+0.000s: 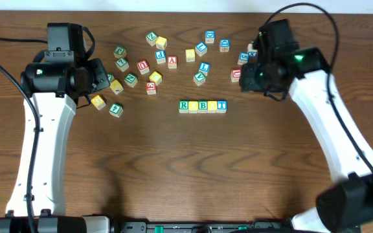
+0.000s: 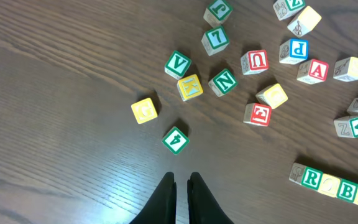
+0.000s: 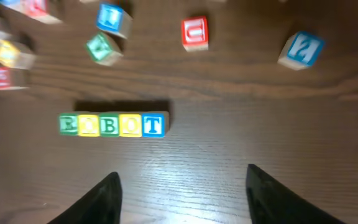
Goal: Spell out ROBOT
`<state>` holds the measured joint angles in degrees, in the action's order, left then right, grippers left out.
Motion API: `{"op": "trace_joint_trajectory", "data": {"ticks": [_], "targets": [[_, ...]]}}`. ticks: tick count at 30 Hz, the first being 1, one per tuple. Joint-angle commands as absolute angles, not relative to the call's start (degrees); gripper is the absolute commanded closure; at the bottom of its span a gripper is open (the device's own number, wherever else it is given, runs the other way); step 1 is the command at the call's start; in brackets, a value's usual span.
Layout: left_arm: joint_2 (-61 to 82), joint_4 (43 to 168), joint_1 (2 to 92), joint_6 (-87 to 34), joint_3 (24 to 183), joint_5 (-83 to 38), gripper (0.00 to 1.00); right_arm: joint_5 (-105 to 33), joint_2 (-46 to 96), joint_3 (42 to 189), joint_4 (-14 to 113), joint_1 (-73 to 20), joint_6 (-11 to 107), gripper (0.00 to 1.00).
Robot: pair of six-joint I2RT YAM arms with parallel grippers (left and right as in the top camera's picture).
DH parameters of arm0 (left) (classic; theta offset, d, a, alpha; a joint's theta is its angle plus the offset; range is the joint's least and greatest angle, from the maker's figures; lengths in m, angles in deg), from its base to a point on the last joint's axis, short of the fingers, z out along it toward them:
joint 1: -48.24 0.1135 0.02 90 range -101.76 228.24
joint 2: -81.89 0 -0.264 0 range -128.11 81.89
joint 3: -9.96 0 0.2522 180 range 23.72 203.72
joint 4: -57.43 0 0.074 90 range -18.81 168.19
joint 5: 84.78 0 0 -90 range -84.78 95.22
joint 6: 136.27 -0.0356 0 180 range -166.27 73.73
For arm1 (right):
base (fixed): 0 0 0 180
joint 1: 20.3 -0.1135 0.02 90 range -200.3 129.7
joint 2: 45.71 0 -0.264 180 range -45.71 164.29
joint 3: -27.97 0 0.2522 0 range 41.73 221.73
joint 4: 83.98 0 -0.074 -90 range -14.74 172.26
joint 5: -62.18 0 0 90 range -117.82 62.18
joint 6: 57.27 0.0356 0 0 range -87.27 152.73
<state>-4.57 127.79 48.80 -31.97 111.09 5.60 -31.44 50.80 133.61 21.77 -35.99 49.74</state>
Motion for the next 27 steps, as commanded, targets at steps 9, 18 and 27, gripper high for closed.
{"op": "trace_joint_trajectory", "data": {"ticks": [9,18,27], "targets": [[-4.2,131.0,49.0,-33.4,112.1,6.3,0.01,-27.7,39.1,134.9,19.1,-35.5,48.7,0.02],[-4.2,131.1,49.0,-33.4,112.1,6.3,0.0,-27.7,34.3,134.9,15.0,-35.5,48.7,0.01],[-4.2,131.1,49.0,-33.4,112.1,6.3,0.0,-27.8,34.2,134.9,15.0,-35.6,48.7,0.01]]}}
